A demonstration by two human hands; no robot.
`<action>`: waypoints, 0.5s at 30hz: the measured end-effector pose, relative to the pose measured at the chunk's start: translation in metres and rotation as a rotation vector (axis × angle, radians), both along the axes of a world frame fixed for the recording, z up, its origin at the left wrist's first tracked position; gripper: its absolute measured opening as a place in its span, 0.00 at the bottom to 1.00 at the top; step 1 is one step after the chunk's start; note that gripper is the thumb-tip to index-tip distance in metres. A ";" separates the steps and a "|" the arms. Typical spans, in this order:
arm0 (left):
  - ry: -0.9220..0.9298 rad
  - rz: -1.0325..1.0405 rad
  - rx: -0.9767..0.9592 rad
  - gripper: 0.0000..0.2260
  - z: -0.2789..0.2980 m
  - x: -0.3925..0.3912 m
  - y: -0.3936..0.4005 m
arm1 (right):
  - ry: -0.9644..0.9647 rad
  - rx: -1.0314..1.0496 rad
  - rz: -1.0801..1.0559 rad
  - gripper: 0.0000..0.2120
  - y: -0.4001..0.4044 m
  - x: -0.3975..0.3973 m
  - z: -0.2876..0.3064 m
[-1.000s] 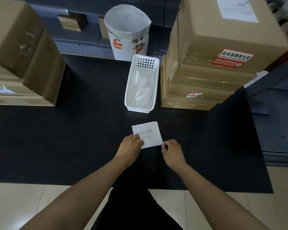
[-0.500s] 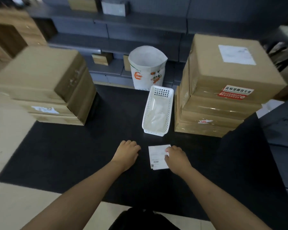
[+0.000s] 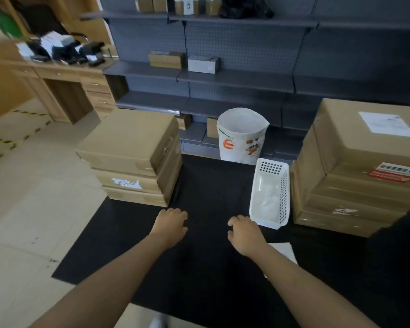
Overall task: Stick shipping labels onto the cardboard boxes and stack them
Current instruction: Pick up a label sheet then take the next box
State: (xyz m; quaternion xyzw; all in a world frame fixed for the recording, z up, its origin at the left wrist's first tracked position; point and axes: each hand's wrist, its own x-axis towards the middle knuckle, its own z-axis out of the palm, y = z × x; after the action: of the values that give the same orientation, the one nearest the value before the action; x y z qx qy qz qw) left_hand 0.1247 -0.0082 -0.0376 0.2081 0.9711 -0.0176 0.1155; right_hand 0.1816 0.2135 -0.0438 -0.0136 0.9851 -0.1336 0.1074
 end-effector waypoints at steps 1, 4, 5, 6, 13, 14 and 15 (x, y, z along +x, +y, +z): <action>-0.004 -0.006 0.001 0.17 -0.001 -0.005 -0.014 | -0.014 -0.003 -0.014 0.16 -0.014 -0.003 0.000; -0.009 -0.047 -0.004 0.17 0.000 -0.024 -0.058 | -0.046 -0.011 -0.071 0.17 -0.060 -0.012 0.001; -0.006 -0.058 -0.002 0.18 0.001 -0.030 -0.073 | -0.058 -0.011 -0.093 0.17 -0.076 -0.016 0.003; 0.002 -0.068 0.003 0.18 0.004 -0.035 -0.089 | -0.065 -0.003 -0.102 0.17 -0.092 -0.020 0.006; 0.007 -0.024 0.055 0.17 0.016 -0.069 -0.182 | -0.046 -0.030 -0.138 0.17 -0.181 -0.050 0.023; 0.011 -0.005 0.057 0.17 0.018 -0.072 -0.192 | -0.048 -0.033 -0.134 0.17 -0.188 -0.054 0.023; 0.021 0.014 0.056 0.17 0.019 -0.075 -0.202 | -0.049 -0.039 -0.133 0.17 -0.194 -0.058 0.024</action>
State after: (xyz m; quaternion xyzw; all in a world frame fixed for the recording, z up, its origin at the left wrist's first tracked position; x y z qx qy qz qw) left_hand 0.0499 -0.2100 -0.0183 0.2040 0.9738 0.0080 0.0996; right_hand 0.1238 0.0197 -0.0199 0.0532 0.9781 -0.1599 0.1222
